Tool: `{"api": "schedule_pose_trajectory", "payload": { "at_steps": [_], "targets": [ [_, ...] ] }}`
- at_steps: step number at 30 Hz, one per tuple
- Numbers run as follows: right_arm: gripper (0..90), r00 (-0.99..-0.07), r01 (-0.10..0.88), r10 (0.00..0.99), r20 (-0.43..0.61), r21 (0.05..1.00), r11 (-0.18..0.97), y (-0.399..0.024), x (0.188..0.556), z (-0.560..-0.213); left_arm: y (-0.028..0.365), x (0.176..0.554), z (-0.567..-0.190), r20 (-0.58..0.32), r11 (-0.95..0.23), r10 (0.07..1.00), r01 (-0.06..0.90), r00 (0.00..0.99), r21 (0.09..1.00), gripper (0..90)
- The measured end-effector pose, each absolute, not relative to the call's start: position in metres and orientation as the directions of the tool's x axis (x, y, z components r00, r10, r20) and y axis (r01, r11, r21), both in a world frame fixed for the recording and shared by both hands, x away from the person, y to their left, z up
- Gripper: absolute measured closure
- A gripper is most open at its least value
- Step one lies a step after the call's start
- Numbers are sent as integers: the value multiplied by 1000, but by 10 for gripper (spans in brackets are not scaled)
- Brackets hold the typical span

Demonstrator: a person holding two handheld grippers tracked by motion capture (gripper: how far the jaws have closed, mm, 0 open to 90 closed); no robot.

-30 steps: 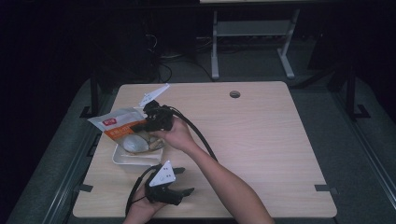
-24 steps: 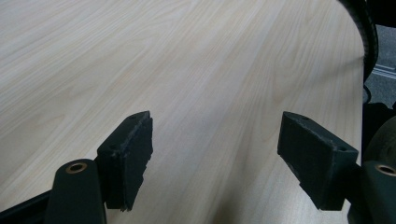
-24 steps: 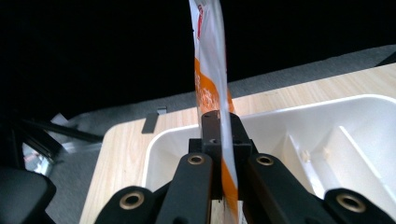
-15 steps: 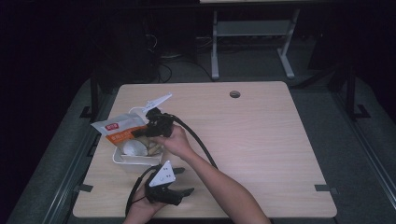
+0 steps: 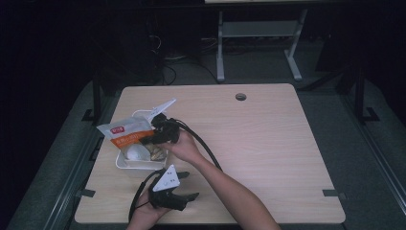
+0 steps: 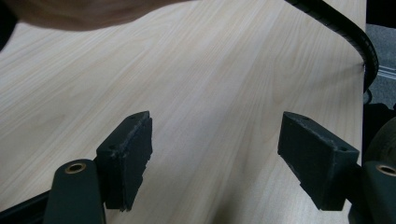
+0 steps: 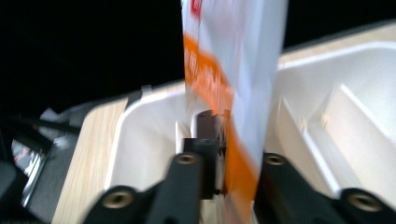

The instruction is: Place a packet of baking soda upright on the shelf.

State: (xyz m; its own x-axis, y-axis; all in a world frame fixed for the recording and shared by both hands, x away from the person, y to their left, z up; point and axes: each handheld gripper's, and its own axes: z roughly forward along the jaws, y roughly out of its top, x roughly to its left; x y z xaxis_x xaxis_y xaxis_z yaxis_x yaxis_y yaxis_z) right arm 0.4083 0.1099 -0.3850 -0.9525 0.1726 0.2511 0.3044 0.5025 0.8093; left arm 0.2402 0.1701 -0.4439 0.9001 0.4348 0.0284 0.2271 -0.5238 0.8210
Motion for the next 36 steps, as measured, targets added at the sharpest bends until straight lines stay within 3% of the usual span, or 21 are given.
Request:
{"api": "schedule_pose_trajectory", "payload": {
  "at_steps": [7, 9, 17, 36],
  "targets": [
    [715, -956, 293, 163, 243, 780, 553, 100, 408, -391, 170, 240, -444, 28, -524, 435, 228, 900, 821, 253],
    [776, -958, 286, 149, 245, 768, 574, 97, 406, -394, 170, 240, -444, 28, -524, 435, 228, 900, 820, 253],
    [867, -959, 283, 163, 231, 767, 575, 97, 403, -399, 169, 240, -444, 27, -524, 435, 229, 900, 821, 253],
    [892, -954, 300, 173, 245, 753, 585, 92, 400, -410, 168, 241, -444, 27, -529, 432, 228, 902, 818, 253]
  ]
}}
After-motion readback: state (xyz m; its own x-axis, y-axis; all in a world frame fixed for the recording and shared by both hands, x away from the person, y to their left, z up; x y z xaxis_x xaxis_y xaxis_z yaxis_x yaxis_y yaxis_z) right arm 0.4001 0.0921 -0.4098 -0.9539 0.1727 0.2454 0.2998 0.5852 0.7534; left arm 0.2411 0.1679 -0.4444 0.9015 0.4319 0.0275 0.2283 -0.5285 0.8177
